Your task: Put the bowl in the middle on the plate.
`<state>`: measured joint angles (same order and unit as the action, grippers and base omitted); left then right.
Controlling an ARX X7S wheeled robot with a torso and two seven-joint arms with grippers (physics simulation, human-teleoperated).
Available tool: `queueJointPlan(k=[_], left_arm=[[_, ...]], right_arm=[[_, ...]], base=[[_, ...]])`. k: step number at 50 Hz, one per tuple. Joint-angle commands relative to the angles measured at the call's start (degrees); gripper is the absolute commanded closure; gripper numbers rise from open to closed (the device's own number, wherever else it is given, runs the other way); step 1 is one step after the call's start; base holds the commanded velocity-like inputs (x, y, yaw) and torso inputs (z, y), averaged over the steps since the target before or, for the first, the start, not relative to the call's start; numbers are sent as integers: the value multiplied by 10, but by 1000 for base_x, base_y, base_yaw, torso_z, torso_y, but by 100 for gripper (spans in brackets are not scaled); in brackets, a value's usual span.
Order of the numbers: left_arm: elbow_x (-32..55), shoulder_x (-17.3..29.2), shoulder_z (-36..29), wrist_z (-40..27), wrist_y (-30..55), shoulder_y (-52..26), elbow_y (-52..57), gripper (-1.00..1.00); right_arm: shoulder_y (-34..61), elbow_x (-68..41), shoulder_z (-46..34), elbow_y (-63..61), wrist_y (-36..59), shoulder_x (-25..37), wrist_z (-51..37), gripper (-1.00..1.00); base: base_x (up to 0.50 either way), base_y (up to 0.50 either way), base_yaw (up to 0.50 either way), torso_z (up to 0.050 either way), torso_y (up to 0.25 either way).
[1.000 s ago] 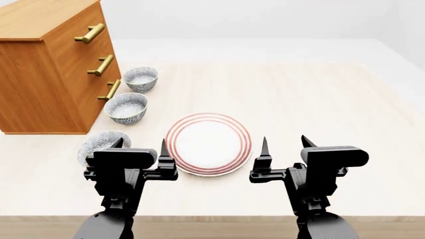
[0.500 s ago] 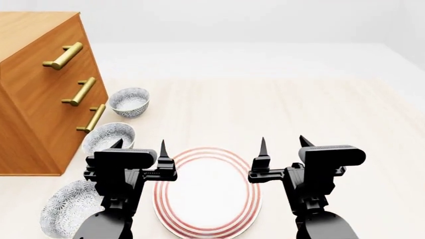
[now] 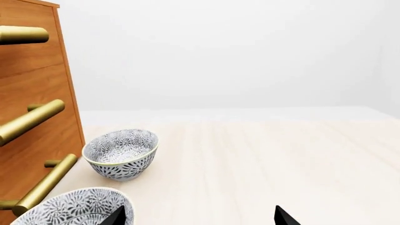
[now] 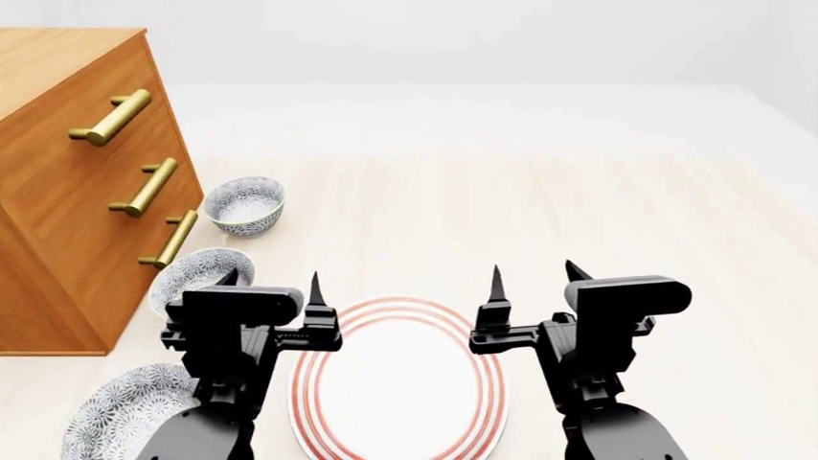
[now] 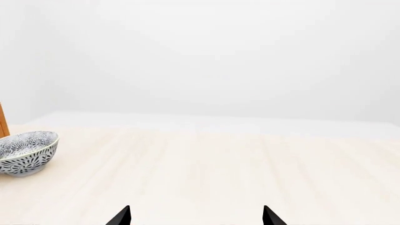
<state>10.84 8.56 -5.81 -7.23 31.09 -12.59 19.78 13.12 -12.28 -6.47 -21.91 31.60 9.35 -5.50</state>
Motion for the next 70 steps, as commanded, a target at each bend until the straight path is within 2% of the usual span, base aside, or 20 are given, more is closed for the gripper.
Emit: queueJointPlan(k=[1, 2, 7, 8, 12, 14, 16, 19, 28, 37, 54, 70], left_arm=[[15, 1, 2, -36, 141, -29, 60, -100], [37, -5, 13, -36, 195, -42, 75, -100], [74, -14, 44, -56, 350, -117, 113, -100], [102, -25, 70, -51, 429, -157, 115, -100], [116, -28, 82, -69, 564, -262, 84, -100], [114, -25, 78, -72, 560, -274, 77, -100], [124, -9, 58, -76, 587, -320, 45, -100], [160, 9, 37, -94, 585, -366, -17, -100], [128, 14, -21, -81, 511, -433, -214, -100], [85, 15, -81, -75, 431, -470, -364, -100], [59, 7, -122, -61, 371, -494, -520, -100], [36, -11, -144, -42, 258, -525, -696, -100]], right_arm=[[8, -3, -8, 0, 12, 6, -3, -100], [8, -4, -8, -1, 11, 7, -2, -100], [9, -7, -8, 0, 9, 9, -2, -100], [7, -7, -8, -4, 10, 11, -2, -100], [-1, -7, -11, -4, 3, 13, -2, -100], [-2, -8, -11, -4, 1, 13, -3, -100], [-3, -8, -12, -5, 1, 14, -3, -100], [-2, -8, -13, 3, -6, 13, -2, -100], [-4, -10, -19, 3, -10, 15, -4, -100], [-11, -13, -17, 5, -17, 16, -8, -100], [-15, -18, -21, 9, -23, 19, -12, -100], [-15, -23, -26, 21, -30, 20, -15, -100]], base=[[0, 0, 0, 0, 0], [0, 0, 0, 0, 0], [0, 0, 0, 0, 0], [0, 0, 0, 0, 0], [0, 0, 0, 0, 0], [0, 0, 0, 0, 0], [0, 0, 0, 0, 0], [0, 0, 0, 0, 0], [0, 0, 0, 0, 0], [0, 0, 0, 0, 0], [0, 0, 0, 0, 0], [0, 0, 0, 0, 0]])
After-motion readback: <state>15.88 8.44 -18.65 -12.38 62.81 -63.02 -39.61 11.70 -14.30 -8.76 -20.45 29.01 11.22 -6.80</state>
